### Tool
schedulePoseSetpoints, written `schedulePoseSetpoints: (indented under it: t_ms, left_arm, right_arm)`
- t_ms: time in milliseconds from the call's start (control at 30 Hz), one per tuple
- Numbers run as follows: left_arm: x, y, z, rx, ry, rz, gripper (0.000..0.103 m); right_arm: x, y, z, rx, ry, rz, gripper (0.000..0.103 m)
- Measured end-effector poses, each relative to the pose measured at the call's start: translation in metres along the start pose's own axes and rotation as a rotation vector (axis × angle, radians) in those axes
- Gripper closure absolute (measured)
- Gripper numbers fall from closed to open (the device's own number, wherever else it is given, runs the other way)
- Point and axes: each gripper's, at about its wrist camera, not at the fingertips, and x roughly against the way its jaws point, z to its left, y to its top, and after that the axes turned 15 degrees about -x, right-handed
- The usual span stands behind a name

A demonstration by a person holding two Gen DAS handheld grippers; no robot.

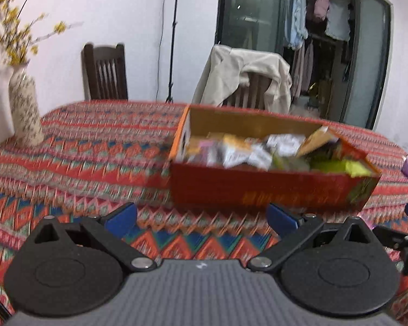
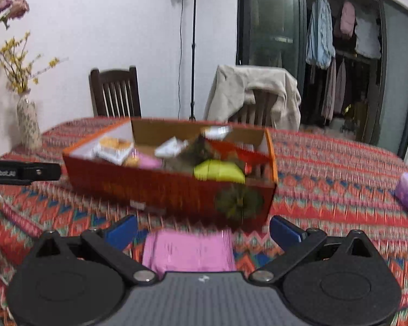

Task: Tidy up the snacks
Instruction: 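Move both tools back to the pink packets beside the box, then grasp a pink packet with the right gripper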

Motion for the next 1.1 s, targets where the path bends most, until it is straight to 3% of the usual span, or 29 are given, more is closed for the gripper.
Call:
schedulePoseSetpoints:
  t_ms: [333,600,700,1100]
  left_arm:
    - [-0.008,-0.021,0.008,0.032,-0.018,0.040,0.000]
    - [-0.013,-0.022,0.014,0.077,-0.040,0.056,0.000]
    - [-0.014,-0.022,0.015,0.083,-0.045,0.065,0.000]
    - [-0.023,-0.023,0.017,0.097,-0.060,0.105,0.000]
  right_arm:
    - [-0.017,-0.014,0.002,-0.030,0.013,0.117,0.000]
    - [-0.058,-0.006,-0.002,-0.077,-0.047,0.221,0.000]
    - [-0.063,-0.009,0.004,-0.022,-0.066,0.212,0.000]
    - [-0.061,-0.013,0.003,-0.014,-0.038,0.181,0.000]
